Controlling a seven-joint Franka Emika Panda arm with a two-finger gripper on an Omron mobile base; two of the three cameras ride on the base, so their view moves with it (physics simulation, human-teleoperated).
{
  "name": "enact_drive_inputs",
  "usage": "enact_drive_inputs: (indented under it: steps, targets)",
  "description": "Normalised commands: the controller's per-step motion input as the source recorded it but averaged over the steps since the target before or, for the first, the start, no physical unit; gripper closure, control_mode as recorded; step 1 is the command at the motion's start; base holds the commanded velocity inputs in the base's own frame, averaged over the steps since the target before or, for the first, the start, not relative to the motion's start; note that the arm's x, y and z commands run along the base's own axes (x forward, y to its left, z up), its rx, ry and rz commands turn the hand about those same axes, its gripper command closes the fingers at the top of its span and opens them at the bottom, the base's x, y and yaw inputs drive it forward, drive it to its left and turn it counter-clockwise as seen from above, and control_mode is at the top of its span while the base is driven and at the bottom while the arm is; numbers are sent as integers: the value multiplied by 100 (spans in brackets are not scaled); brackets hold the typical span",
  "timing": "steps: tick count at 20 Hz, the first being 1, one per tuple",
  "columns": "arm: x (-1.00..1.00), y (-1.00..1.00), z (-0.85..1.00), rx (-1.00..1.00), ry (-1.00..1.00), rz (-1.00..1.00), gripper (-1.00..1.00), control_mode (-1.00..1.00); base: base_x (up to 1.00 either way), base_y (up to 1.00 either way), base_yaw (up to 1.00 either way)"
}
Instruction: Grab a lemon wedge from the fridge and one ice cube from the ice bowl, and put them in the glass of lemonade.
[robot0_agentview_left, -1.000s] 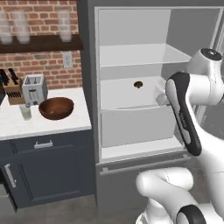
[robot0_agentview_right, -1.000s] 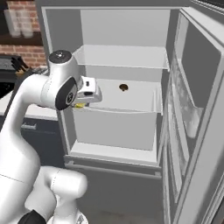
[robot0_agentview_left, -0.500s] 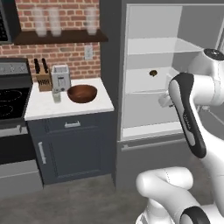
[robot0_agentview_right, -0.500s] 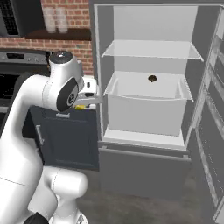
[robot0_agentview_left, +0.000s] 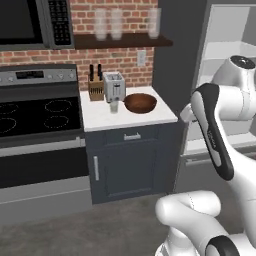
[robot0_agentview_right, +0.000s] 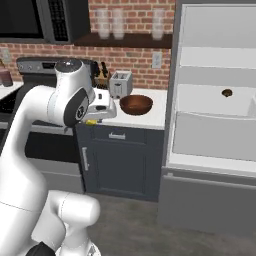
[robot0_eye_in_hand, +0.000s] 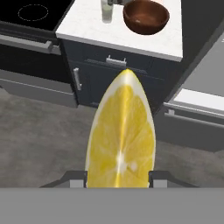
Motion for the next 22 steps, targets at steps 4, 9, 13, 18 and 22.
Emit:
enact_drive_inputs:
  steps: [4,9,13,18,22]
  targets:
    - [0,0,0,0,0,0,100,100,37,83,-4]
    - [0,0,0,0,0,0,100,100,42,44,-7]
    - [0,0,0,0,0,0,100,100,43,3,-8]
    - [0,0,0,0,0,0,100,100,59,-7,-13]
    - [0,0,0,0,0,0,100,100,76,0,-16]
